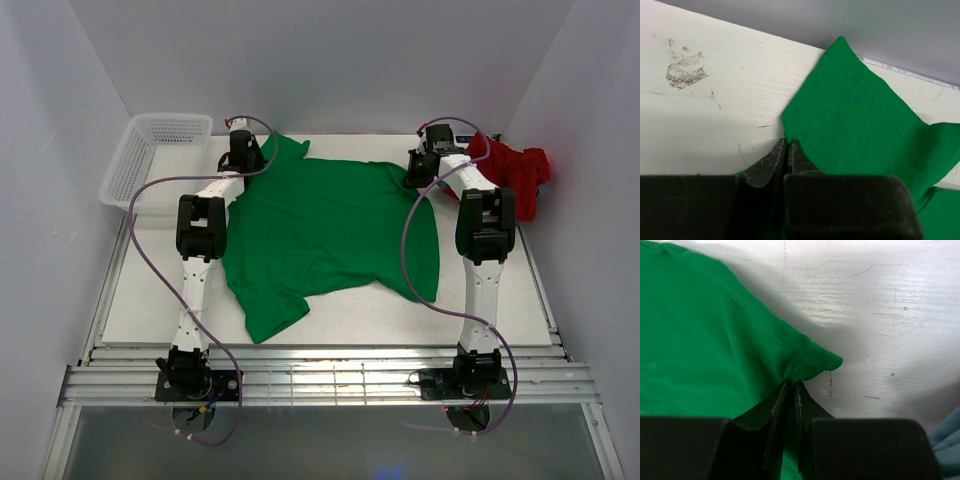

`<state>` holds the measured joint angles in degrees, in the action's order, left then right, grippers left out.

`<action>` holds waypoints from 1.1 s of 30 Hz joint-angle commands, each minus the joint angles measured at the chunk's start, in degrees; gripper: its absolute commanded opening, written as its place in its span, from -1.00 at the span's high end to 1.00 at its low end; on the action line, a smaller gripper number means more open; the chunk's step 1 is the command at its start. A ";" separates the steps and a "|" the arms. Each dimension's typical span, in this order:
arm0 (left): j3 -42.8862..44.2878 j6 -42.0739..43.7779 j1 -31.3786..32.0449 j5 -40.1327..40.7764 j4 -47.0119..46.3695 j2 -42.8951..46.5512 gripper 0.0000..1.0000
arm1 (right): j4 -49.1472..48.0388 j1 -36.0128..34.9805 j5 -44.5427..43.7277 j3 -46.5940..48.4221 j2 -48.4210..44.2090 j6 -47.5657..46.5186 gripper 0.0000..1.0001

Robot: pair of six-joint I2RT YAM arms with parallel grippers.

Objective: Fold and stack the t-shirts
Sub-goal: Fold the tshirt

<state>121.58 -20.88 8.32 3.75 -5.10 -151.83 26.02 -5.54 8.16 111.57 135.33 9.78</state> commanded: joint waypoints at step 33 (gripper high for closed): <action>-29.55 3.13 1.00 -6.12 -7.64 27.02 0.78 | 1.66 -2.10 -4.91 -15.85 -19.65 -3.10 0.77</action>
<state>94.78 -18.06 8.54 0.08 -11.16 -131.57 27.27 -7.25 5.23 96.33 121.12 7.92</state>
